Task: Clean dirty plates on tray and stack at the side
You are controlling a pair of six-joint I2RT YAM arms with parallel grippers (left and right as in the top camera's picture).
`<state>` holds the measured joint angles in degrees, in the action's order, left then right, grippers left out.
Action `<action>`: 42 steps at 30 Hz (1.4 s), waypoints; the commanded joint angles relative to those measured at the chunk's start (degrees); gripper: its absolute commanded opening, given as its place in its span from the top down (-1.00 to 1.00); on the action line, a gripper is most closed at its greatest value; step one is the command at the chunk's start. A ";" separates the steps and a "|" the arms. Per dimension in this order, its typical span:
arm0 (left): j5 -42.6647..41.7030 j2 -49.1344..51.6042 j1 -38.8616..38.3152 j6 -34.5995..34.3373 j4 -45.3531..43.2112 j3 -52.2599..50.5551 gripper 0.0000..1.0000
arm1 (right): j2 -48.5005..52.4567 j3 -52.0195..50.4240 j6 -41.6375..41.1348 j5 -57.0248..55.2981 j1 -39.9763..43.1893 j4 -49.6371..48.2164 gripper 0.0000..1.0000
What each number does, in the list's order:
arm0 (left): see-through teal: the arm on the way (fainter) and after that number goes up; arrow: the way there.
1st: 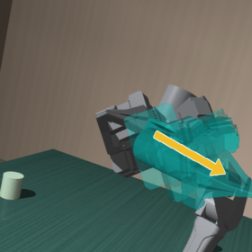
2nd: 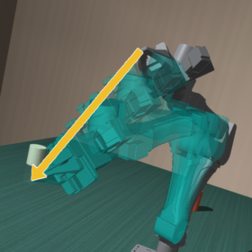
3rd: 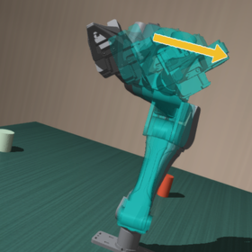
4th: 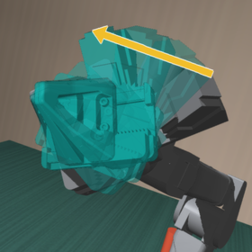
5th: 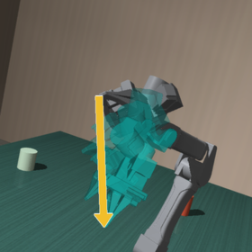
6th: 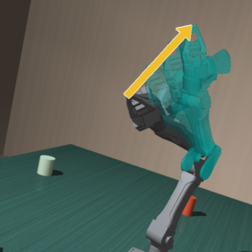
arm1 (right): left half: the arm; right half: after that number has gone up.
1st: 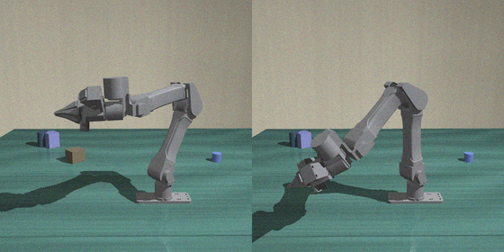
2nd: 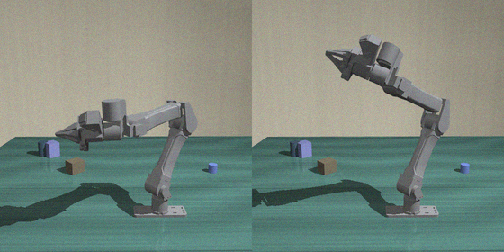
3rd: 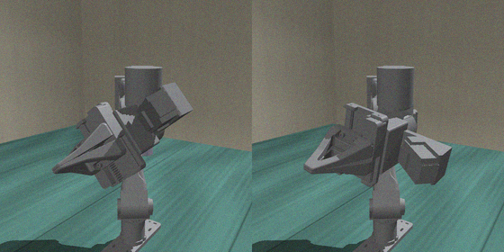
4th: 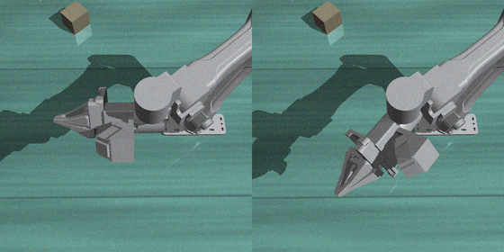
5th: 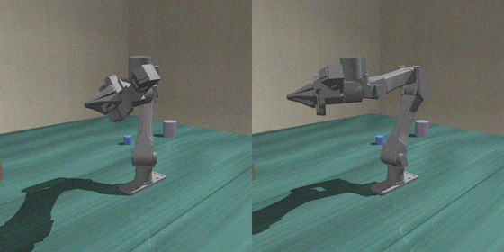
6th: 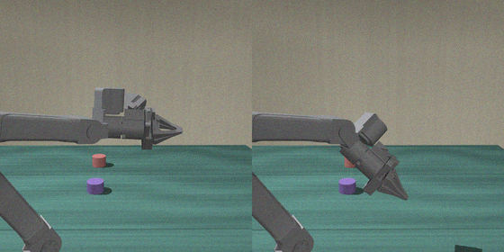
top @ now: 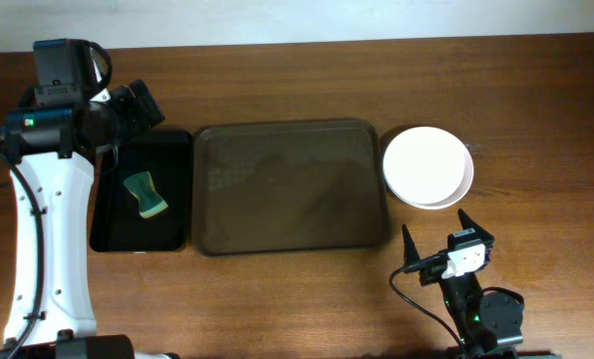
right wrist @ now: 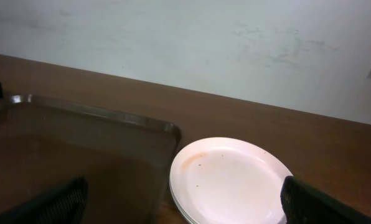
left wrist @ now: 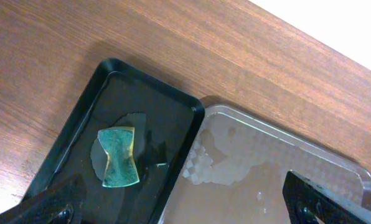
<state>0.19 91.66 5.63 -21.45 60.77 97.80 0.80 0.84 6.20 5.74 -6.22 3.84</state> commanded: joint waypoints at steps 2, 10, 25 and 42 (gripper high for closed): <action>3.19 -1.75 -0.55 2.45 -0.24 -0.59 -0.98 | -0.59 -0.52 0.00 0.72 -0.09 0.00 -0.97; 5.22 -21.86 -3.39 12.15 -20.46 -25.20 -0.98 | -0.59 -0.52 0.00 0.72 -0.09 0.00 -0.97; 2.36 -70.47 -3.34 23.37 -51.01 -82.18 -0.98 | -0.59 -0.52 0.00 0.72 -0.09 0.00 -0.97; 2.29 -90.16 -3.34 34.40 -56.24 -97.33 -0.98 | -0.59 -0.52 0.00 0.72 -0.09 0.00 -0.97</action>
<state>3.22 3.46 2.22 11.44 4.58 0.84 0.62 0.78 6.22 5.74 -6.22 3.84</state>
